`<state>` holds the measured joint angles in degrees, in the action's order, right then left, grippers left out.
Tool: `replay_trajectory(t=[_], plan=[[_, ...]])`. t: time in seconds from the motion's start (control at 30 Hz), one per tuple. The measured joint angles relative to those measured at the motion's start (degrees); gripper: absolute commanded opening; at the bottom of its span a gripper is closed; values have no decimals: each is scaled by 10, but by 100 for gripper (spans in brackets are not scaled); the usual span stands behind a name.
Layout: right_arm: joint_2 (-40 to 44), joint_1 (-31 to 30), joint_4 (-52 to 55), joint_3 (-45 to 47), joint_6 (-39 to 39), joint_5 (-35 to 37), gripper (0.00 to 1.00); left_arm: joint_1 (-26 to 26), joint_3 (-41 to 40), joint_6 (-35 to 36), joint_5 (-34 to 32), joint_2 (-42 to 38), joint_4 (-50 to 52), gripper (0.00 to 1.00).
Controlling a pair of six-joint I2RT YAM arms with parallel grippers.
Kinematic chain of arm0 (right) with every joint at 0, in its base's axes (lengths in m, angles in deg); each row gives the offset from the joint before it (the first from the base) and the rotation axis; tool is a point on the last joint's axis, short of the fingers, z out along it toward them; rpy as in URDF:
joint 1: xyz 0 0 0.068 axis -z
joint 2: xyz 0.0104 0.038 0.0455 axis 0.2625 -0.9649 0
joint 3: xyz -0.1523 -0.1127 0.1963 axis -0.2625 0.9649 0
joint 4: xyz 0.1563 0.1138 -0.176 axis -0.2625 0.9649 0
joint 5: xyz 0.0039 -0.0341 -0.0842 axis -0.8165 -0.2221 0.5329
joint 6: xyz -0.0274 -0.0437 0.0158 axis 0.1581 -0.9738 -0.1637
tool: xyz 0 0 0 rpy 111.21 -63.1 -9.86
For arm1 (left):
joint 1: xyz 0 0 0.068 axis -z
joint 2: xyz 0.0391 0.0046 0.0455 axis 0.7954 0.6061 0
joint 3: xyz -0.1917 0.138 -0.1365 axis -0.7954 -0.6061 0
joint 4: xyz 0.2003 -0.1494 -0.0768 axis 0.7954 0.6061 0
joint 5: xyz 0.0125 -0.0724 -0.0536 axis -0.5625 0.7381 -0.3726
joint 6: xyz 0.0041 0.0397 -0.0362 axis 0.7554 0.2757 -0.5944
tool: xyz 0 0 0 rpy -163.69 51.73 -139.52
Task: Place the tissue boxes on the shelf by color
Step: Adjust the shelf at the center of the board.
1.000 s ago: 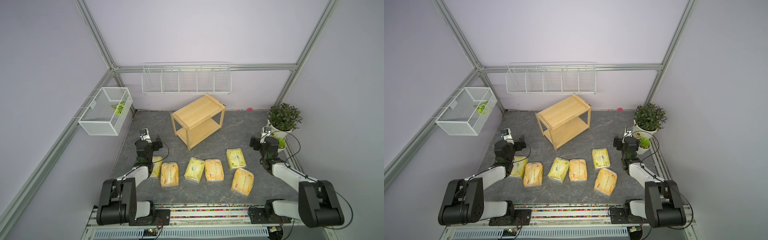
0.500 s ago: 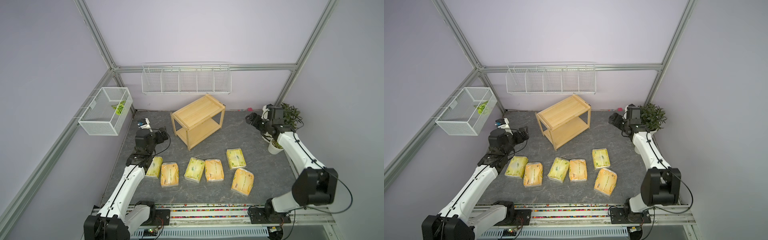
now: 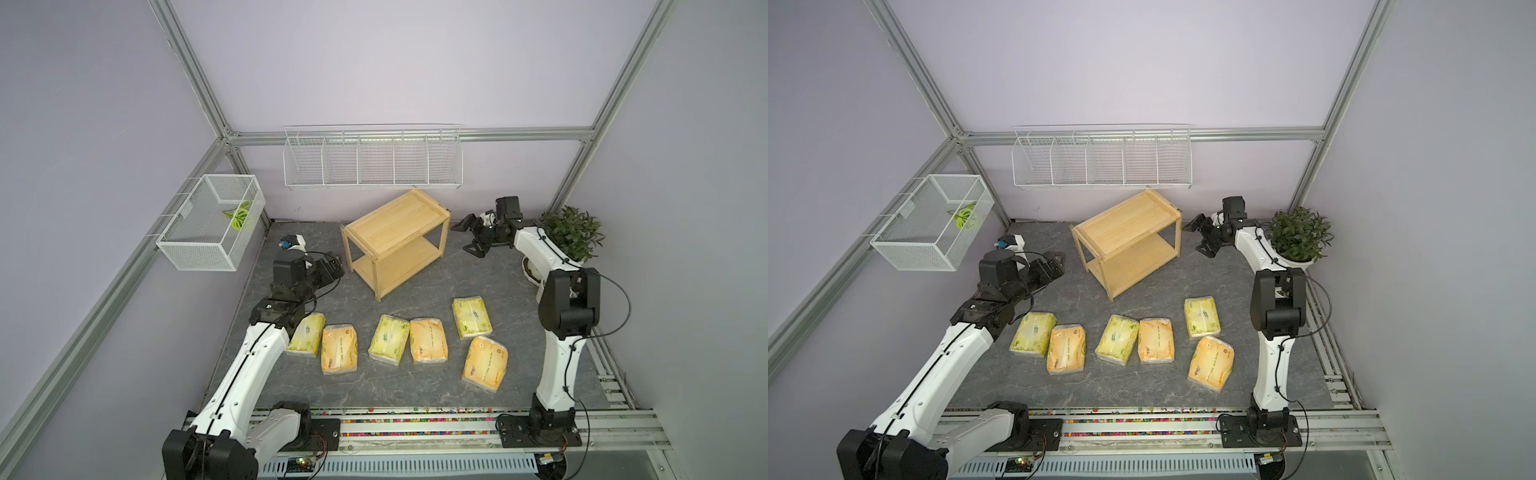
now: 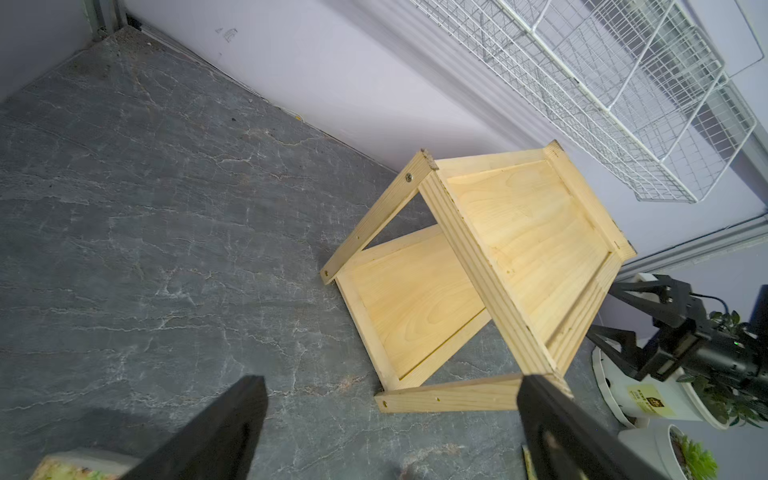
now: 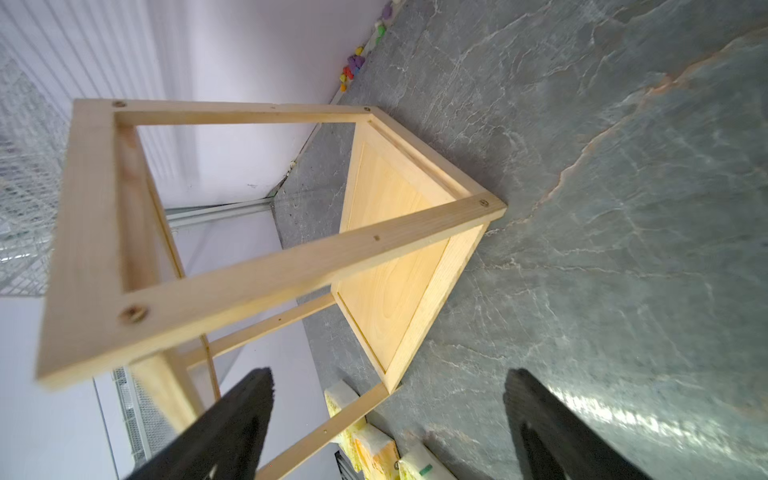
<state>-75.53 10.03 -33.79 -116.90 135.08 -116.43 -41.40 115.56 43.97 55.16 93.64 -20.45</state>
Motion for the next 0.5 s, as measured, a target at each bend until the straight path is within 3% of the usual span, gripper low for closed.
replay_trajectory(t=[0.33, 0.5], plan=[[-101, 1, 70, -156, 15, 5, 92, 8, 40, 0, 13, 63, 19, 100], [-106, 4, 76, -175, 20, 6, 93, 11, 54, 0, 13, 82, 21, 100]])
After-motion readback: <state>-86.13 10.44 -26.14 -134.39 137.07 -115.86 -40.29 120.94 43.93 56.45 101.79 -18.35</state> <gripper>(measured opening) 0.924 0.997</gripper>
